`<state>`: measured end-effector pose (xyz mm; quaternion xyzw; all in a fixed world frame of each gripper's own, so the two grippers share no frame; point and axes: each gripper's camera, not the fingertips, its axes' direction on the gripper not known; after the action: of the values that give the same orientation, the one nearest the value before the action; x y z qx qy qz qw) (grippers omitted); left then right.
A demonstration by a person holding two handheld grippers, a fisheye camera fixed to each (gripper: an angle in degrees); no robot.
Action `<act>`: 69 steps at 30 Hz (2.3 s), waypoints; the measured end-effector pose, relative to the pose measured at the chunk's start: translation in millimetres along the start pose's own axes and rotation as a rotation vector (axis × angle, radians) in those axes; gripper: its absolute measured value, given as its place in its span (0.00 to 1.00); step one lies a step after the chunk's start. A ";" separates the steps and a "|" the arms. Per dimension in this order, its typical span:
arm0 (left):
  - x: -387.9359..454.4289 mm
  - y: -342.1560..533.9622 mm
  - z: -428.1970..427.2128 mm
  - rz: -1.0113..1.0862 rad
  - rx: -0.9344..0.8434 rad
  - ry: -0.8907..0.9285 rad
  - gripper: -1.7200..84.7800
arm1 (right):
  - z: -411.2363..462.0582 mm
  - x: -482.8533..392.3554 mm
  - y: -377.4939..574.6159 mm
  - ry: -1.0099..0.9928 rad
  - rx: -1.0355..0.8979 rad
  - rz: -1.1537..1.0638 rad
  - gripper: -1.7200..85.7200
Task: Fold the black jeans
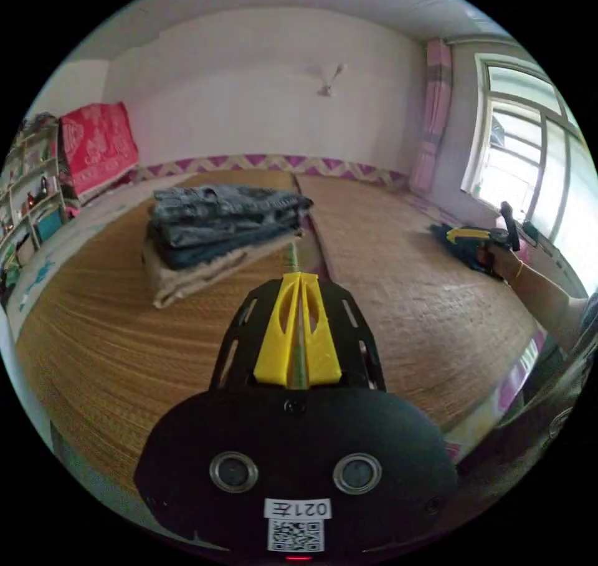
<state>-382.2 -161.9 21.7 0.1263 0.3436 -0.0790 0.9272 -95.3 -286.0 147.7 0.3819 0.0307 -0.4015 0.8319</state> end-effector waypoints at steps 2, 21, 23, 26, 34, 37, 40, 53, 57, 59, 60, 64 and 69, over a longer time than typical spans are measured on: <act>39.1 11.2 15.7 0.031 -0.070 0.005 0.01 | -18.2 25.9 34.5 0.080 -0.038 0.041 0.14; 245.6 106.6 95.6 0.121 -0.267 0.060 0.04 | 9.1 26.8 32.4 0.585 -0.256 -0.296 0.16; 245.6 114.6 93.8 0.098 -0.266 0.070 0.02 | -5.5 35.4 23.6 0.577 -0.229 -0.220 0.13; 241.0 126.2 89.5 0.069 -0.258 0.076 0.01 | -72.8 93.0 10.1 0.391 -0.096 0.076 0.11; 240.2 151.2 88.3 0.061 -0.260 0.097 0.01 | -265.6 180.4 -54.3 0.353 0.066 0.218 0.09; 241.3 159.5 80.0 0.044 -0.243 0.120 0.01 | -314.7 130.8 -93.7 0.302 0.114 0.125 0.09; 239.8 169.3 66.9 0.032 -0.229 0.144 0.01 | -311.4 23.6 -125.9 0.176 0.077 -0.037 0.09; 179.9 215.0 8.5 -0.084 -0.169 0.095 0.01 | -157.2 -322.5 -57.9 -0.147 -0.064 -0.368 0.10; 175.3 224.3 11.7 -0.112 -0.157 0.113 0.01 | -166.0 -286.7 -34.5 -0.237 -0.067 -0.341 0.12; 177.9 227.3 13.6 -0.111 -0.154 0.118 0.01 | -178.8 -265.1 -25.8 -0.264 -0.032 -0.310 0.13; 180.4 229.0 15.6 -0.106 -0.157 0.122 0.01 | -180.7 -256.5 -21.2 -0.267 -0.032 -0.321 0.13; 188.5 232.6 20.1 -0.093 -0.163 0.128 0.01 | -153.8 -232.7 -7.8 -0.235 -0.070 -0.348 0.13; 191.2 236.9 17.7 -0.093 -0.148 0.115 0.01 | -140.2 -81.6 9.1 -0.672 -0.009 0.130 0.08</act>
<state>-172.3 48.0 -48.4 0.0457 0.4066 -0.0892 0.9081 -108.3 -137.3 83.3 0.2259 -0.2678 -0.4509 0.8210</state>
